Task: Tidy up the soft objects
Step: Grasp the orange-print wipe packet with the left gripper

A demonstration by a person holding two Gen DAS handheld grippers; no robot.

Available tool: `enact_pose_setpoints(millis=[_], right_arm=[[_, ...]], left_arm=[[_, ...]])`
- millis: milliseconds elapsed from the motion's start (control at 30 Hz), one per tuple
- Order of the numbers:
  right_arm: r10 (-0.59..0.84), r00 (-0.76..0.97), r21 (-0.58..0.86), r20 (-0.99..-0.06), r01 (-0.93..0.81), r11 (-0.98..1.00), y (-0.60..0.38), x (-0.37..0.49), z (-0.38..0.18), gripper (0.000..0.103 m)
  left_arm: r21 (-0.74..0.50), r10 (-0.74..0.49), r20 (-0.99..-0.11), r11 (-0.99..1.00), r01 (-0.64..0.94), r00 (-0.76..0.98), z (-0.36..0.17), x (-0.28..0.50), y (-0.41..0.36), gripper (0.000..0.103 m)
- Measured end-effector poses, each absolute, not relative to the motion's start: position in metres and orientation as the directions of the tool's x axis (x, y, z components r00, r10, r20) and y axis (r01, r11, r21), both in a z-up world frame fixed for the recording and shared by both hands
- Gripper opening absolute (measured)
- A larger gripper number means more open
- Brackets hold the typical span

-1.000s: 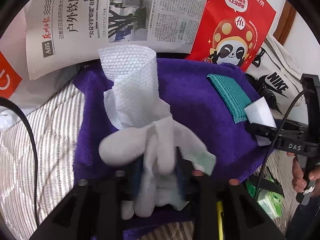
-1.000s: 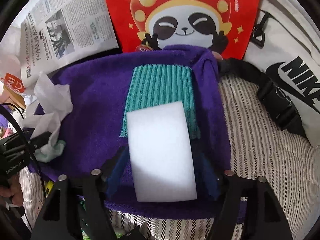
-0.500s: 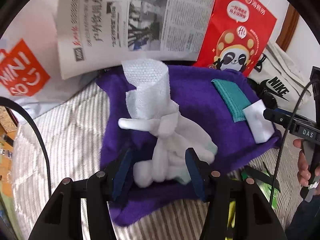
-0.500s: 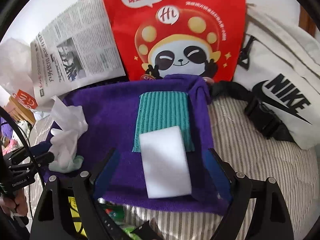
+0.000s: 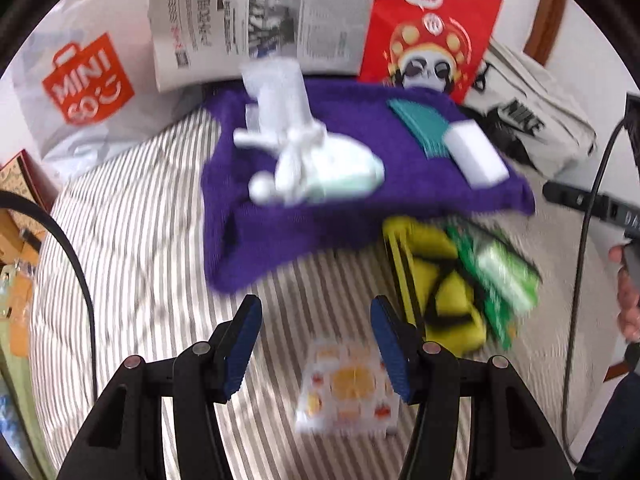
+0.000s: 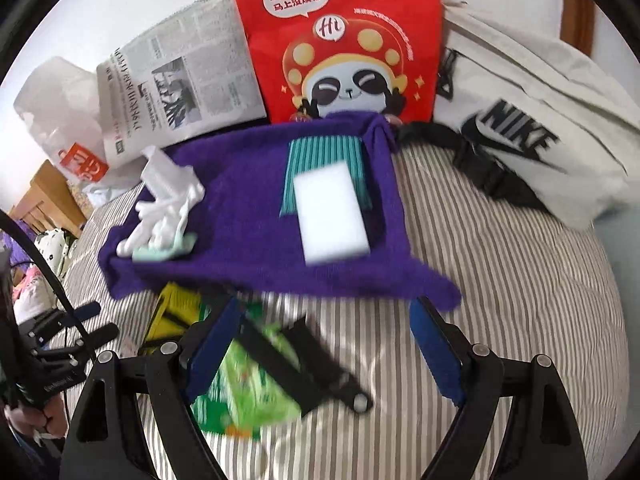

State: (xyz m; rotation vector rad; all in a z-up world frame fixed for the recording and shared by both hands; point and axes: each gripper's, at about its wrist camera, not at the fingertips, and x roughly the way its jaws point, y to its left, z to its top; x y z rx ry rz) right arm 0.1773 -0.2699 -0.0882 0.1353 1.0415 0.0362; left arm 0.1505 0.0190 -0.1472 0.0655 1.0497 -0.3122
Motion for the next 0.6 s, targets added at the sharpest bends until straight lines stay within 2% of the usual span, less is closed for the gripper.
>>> enact_pose_setpoints(millis=[133, 200, 267, 400, 600], right_arm=[[0.111, 0.492, 0.153, -0.864, 0.045, 0.987, -0.269, 0.151, -0.092, 0.086], [0.120, 0.482, 0.164, -0.868, 0.051, 0.985, -0.268, 0.139, -0.095, 0.086], [0.125, 0.473, 0.171, -0.872, 0.055, 0.984, -0.267, 0.131, -0.098, 0.086], [0.124, 0.457, 0.172, -0.881, 0.065, 0.983, -0.266, 0.117, -0.104, 0.086], [0.125, 0.435, 0.179, -0.892, 0.085, 0.980, -0.270, 0.105, -0.114, 0.086]], left_arm=[[-0.131, -0.259, -0.869, 0.942, 0.310, 0.422, -0.165, 0.123, 0.018, 0.055], [-0.132, -0.272, -0.871, 0.932, 0.338, 0.409, -0.173, 0.114, 0.013, 0.060], [-0.092, -0.256, -0.863, 0.927, 0.364, 0.435, -0.177, 0.106, 0.006, 0.070], [0.010, -0.192, -0.860, 0.920, 0.391, 0.473, -0.182, 0.097, -0.007, 0.074], [0.014, -0.193, -0.844, 0.925, 0.380, 0.500, -0.182, 0.101, -0.003, 0.074]])
